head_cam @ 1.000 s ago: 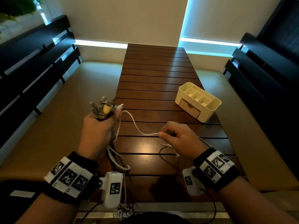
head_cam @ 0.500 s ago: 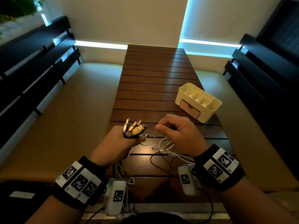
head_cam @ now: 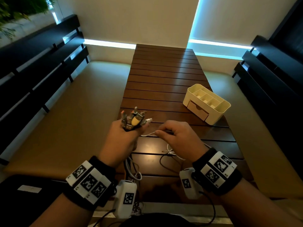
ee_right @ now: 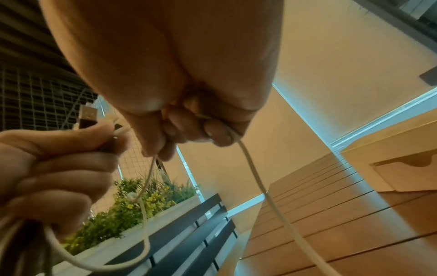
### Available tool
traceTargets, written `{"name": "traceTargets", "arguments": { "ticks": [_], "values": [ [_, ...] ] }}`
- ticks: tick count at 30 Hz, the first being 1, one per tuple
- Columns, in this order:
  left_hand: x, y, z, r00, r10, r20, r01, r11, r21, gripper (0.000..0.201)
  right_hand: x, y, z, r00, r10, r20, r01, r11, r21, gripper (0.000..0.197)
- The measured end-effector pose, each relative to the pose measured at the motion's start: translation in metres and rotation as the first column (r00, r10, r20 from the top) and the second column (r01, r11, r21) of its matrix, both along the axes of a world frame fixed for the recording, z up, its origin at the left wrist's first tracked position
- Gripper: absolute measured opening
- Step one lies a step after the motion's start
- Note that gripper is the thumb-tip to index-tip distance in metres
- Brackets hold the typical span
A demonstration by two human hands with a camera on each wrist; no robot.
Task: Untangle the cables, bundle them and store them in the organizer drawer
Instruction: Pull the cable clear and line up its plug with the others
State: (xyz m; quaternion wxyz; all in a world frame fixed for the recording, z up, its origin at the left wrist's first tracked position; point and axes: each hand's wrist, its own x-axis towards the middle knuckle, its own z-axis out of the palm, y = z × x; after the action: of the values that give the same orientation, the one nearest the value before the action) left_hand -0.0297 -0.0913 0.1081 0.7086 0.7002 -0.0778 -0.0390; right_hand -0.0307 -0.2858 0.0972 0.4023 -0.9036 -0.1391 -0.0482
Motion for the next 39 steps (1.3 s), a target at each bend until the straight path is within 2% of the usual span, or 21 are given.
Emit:
{"name": "traceTargets", "arguments": {
  "ticks": [4,8,10,13,17,19,22,27,29,33,35,39],
  "values": [
    [-0.001,-0.004,-0.001,0.996,-0.089,0.010,0.087,0.991,0.104,0.028,-0.001,0.005,0.009,0.986,0.066,0.152,-0.076,0.995,0.057,0.006],
    [-0.001,-0.003,0.002,0.991,-0.128,0.043,0.116,0.970,0.214,0.032,-0.006,0.001,0.012,0.986,0.036,0.161,-0.053,0.993,0.104,0.008],
    [-0.002,-0.002,0.002,0.993,-0.114,0.045,0.101,0.970,0.219,0.033,-0.009,0.001,0.012,0.990,0.058,0.126,-0.076,0.986,0.145,0.008],
    [0.001,0.002,-0.004,0.999,-0.048,-0.006,0.048,0.990,0.131,0.024,-0.009,-0.001,0.003,0.997,0.078,0.022,-0.080,0.983,0.165,0.010],
    [0.001,0.009,-0.005,0.998,0.021,-0.060,-0.021,1.000,-0.004,0.040,-0.009,-0.018,-0.023,0.976,0.012,-0.215,0.034,0.978,0.208,0.018],
    [0.000,0.014,-0.004,0.994,0.046,-0.094,-0.052,0.997,-0.056,0.031,-0.008,-0.027,-0.033,0.962,-0.038,-0.271,0.102,0.969,0.224,0.019],
    [0.005,0.019,-0.011,0.991,0.071,-0.117,-0.069,0.997,0.018,0.019,-0.003,-0.034,-0.035,0.958,-0.120,-0.259,0.182,0.956,0.232,0.019],
    [0.008,0.014,-0.012,0.993,0.035,-0.115,-0.015,0.985,0.170,0.020,0.003,-0.032,-0.024,0.989,-0.106,-0.101,0.115,0.989,0.093,0.014],
    [0.007,0.010,-0.008,0.994,0.026,-0.105,-0.008,0.987,0.162,0.018,0.005,-0.034,-0.024,0.995,-0.078,-0.060,0.078,0.997,-0.003,0.013],
    [0.006,0.006,-0.006,0.996,0.073,-0.052,-0.064,0.987,0.147,0.032,0.007,-0.041,-0.034,0.998,-0.053,-0.035,0.045,0.978,-0.206,0.018],
    [0.007,0.005,-0.004,0.995,0.090,-0.036,-0.084,0.986,0.143,0.033,0.005,-0.042,-0.036,0.999,-0.048,-0.020,0.041,0.964,-0.263,0.021],
    [0.004,-0.003,0.000,0.994,0.107,0.034,-0.112,0.972,0.205,0.025,0.000,-0.031,-0.026,0.993,0.116,0.032,-0.101,0.950,-0.297,0.020]
  ]
}}
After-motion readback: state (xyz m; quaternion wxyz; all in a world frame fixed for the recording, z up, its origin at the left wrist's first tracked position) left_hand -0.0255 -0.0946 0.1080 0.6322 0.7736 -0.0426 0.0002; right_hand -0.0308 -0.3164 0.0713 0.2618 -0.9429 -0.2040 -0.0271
